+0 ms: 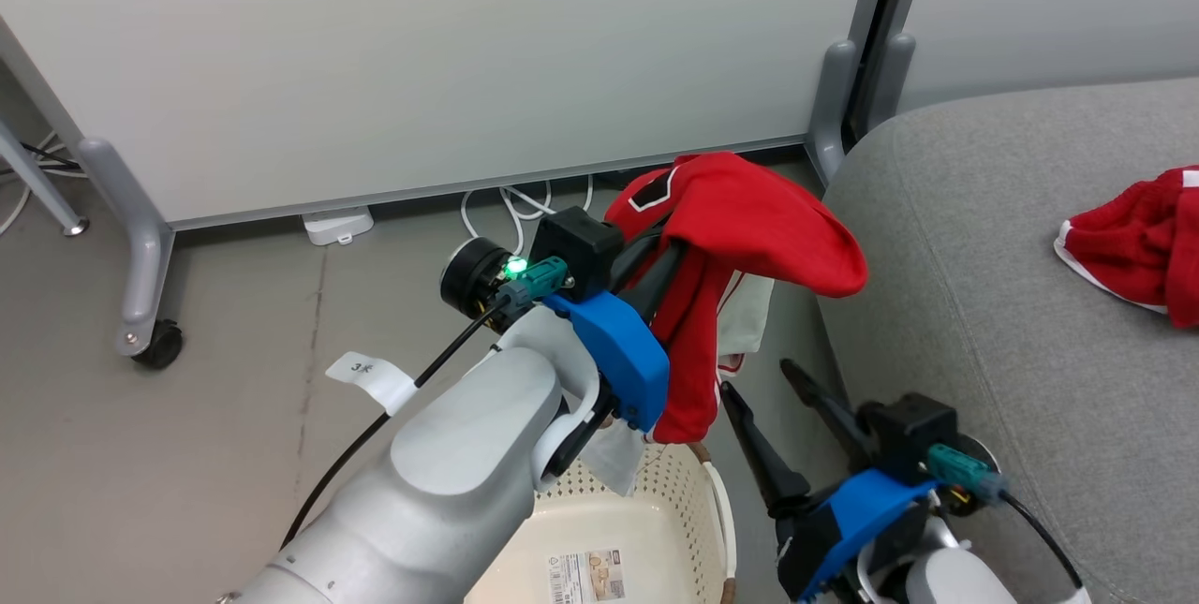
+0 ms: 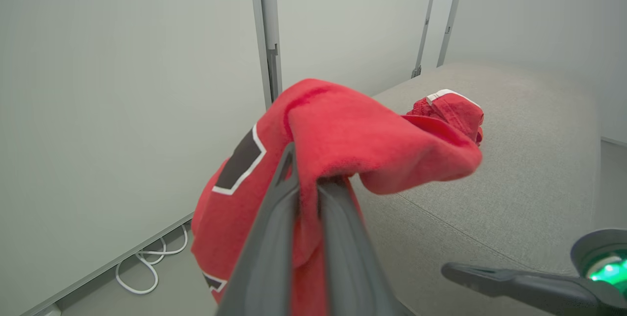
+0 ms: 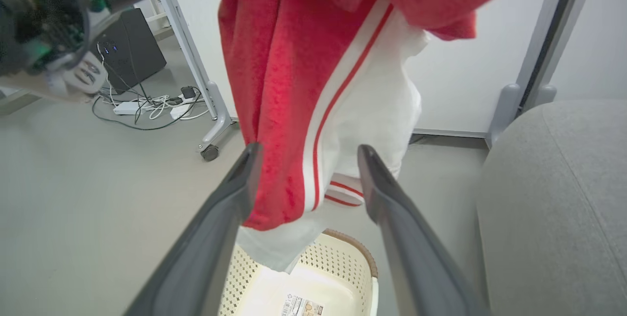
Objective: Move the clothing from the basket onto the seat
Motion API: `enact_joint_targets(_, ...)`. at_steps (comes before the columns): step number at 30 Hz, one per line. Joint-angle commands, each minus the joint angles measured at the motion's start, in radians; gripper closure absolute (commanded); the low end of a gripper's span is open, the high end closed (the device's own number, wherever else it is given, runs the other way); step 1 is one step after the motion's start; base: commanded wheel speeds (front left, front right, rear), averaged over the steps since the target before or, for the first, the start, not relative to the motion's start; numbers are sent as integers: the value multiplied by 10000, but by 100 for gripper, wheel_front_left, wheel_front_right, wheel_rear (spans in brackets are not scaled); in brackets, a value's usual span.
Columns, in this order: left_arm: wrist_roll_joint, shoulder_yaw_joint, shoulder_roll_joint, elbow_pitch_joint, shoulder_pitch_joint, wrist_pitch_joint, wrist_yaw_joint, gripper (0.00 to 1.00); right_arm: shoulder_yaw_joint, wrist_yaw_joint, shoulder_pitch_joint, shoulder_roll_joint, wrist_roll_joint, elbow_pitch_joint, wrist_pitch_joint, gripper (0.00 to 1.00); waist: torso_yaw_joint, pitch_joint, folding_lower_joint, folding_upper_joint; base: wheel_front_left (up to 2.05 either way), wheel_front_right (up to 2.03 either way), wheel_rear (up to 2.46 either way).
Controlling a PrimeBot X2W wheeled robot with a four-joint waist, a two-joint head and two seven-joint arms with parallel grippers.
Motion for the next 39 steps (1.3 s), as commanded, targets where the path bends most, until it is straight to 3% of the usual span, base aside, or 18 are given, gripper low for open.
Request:
enact_joint_targets(1,-68,-33,3,10,-163,-69,42,100,111,5,-276,-18,15,137,54,0,-1,12,0,0,0,0,0)
enact_joint_targets(24,-943,-991,3,65,-461,-430,230,100,1833,5,-4000,-18,-208,4469,-119,0,114,82,0,0,0,0,0)
enact_joint_targets(25,-989,-1037,0,54,-464,-427,234,100,1843,5,-4066,-18,-150,4616,-174,22,126,68,0,0,0,0,0)
enact_joint_targets(26,-1012,-1089,1,48,-468,-441,236,100,1847,5,-4123,-18,-108,4765,-220,81,143,52,0,0,0,0,0)
enact_joint_targets(27,-1062,-1136,1,48,-469,-447,240,100,1850,5,-4178,-18,-74,4904,-259,100,159,36,0,0,0,0,0)
enact_joint_targets(39,-1370,-1441,1,245,-490,-538,335,100,1928,5,-4483,-18,276,5933,-730,100,153,-176,0,0,0,0,0)
